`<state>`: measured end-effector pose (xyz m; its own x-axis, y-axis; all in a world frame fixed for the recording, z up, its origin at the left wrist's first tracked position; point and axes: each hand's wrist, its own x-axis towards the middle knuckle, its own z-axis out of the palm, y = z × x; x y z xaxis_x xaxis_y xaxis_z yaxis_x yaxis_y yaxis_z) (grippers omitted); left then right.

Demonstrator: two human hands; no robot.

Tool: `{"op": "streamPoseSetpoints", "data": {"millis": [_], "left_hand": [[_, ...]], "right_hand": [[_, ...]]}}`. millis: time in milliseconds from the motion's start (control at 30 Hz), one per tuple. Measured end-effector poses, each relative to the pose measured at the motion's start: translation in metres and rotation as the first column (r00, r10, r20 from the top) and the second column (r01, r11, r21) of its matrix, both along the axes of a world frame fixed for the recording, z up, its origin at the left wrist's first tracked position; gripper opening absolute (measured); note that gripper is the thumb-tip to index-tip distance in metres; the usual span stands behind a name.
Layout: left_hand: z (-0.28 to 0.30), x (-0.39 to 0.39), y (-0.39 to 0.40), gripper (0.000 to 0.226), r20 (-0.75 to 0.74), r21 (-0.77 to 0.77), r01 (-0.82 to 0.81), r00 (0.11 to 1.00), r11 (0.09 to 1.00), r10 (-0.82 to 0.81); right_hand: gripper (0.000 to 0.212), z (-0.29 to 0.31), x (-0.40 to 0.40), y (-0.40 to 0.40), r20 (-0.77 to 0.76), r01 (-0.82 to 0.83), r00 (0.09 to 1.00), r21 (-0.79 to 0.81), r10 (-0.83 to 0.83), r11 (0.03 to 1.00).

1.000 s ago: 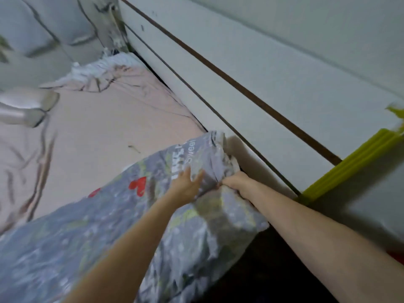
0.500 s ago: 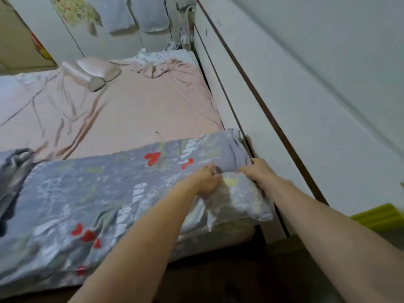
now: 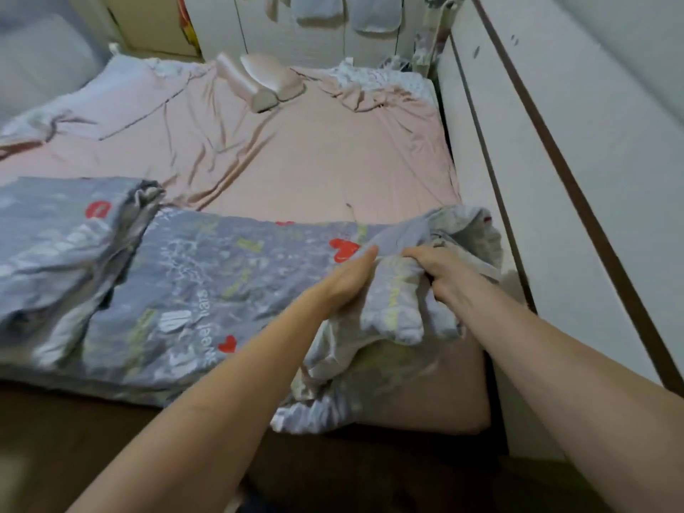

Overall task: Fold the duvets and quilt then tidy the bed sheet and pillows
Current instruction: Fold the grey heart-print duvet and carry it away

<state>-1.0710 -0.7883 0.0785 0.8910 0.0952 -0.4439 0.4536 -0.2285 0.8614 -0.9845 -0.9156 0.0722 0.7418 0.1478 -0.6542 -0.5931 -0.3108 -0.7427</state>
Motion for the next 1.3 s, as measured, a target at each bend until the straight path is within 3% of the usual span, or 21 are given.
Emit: {"op": "streamPoseSetpoints", "data": {"millis": [33, 133, 200, 367, 433, 500, 533, 600, 700, 767, 833, 933, 1067, 1133, 1200, 1267, 1300], "left_hand": [[0.004, -0.004, 0.029, 0.054, -0.006, -0.025, -0.051, 0.999, 0.998, 0.051], [0.001, -0.023, 0.12, 0.056, -0.025, -0.153, -0.19, 0.982, 0.97, 0.188], [-0.014, -0.039, 0.189, 0.061, -0.022, -0.253, -0.224, 0.974, 0.941, 0.226], [-0.041, -0.096, 0.344, 0.09, -0.19, -0.215, -0.404, 0.91, 0.889, 0.367], [-0.053, -0.118, 0.391, 0.075, -0.216, -0.186, -0.51, 0.855, 0.84, 0.471], [-0.08, -0.139, 0.446, 0.066, -0.25, -0.063, -0.599, 0.784, 0.799, 0.568], [-0.087, -0.146, 0.458, 0.064, -0.241, 0.024, -0.603, 0.771, 0.797, 0.59], [-0.112, -0.163, 0.497, 0.063, -0.284, 0.223, -0.536, 0.764, 0.814, 0.58], [-0.143, -0.169, 0.526, 0.066, -0.376, 0.42, -0.272, 0.817, 0.866, 0.438], [-0.15, -0.158, 0.529, 0.063, -0.406, 0.475, -0.127, 0.846, 0.871, 0.344], [-0.158, -0.138, 0.532, 0.062, -0.376, 0.519, -0.078, 0.873, 0.851, 0.309], [-0.167, -0.106, 0.533, 0.063, -0.258, 0.535, -0.149, 0.909, 0.832, 0.329], [-0.168, -0.052, 0.542, 0.09, -0.163, 0.528, -0.204, 0.928, 0.825, 0.334], [-0.168, -0.03, 0.547, 0.113, -0.193, 0.549, -0.196, 0.916, 0.813, 0.351], [-0.174, -0.013, 0.553, 0.126, -0.204, 0.588, -0.189, 0.906, 0.786, 0.37], [-0.181, -0.001, 0.556, 0.126, -0.261, 0.663, -0.041, 0.923, 0.748, 0.282], [-0.186, 0.005, 0.556, 0.122, -0.3, 0.675, 0.028, 0.924, 0.737, 0.24]], "right_hand": [[0.015, 0.004, -0.002, 0.036, 0.066, 0.011, 0.998, -0.002, -0.011, 1.0], [0.061, -0.001, -0.009, 0.136, 0.224, -0.026, 0.975, 0.038, 0.017, 0.999], [0.075, -0.007, -0.03, 0.213, 0.266, -0.076, 0.962, 0.026, 0.066, 0.997], [0.087, -0.043, -0.09, 0.399, 0.3, -0.29, 0.901, -0.121, 0.313, 0.949], [0.087, -0.066, -0.112, 0.462, 0.258, -0.386, 0.87, -0.173, 0.42, 0.906], [0.082, -0.092, -0.14, 0.527, 0.133, -0.519, 0.828, -0.189, 0.545, 0.834], [0.066, -0.103, -0.147, 0.538, 0.087, -0.594, 0.784, -0.181, 0.615, 0.784], [0.012, -0.13, -0.158, 0.564, 0.008, -0.684, 0.713, -0.211, 0.701, 0.698], [0.016, -0.143, -0.145, 0.561, 0.054, -0.743, 0.516, -0.469, 0.855, 0.478], [0.026, -0.145, -0.121, 0.55, 0.138, -0.688, 0.427, -0.592, 0.894, 0.42], [0.041, -0.14, -0.091, 0.547, 0.232, -0.635, 0.341, -0.657, 0.911, 0.405], [0.052, -0.128, -0.044, 0.55, 0.321, -0.543, 0.124, -0.77, 0.939, 0.335], [0.047, -0.112, 0.026, 0.582, 0.203, -0.299, -0.332, -0.949, 0.921, 0.101], [0.06, -0.11, 0.057, 0.604, 0.016, -0.173, -0.522, -0.981, 0.853, -0.088], [0.085, -0.115, 0.082, 0.624, -0.179, -0.065, -0.579, -0.963, 0.795, -0.263], [0.097, -0.12, 0.097, 0.636, -0.204, -0.171, -0.502, -0.929, 0.841, -0.327], [0.092, -0.12, 0.104, 0.64, -0.208, -0.218, -0.49, -0.911, 0.847, -0.35]]}}
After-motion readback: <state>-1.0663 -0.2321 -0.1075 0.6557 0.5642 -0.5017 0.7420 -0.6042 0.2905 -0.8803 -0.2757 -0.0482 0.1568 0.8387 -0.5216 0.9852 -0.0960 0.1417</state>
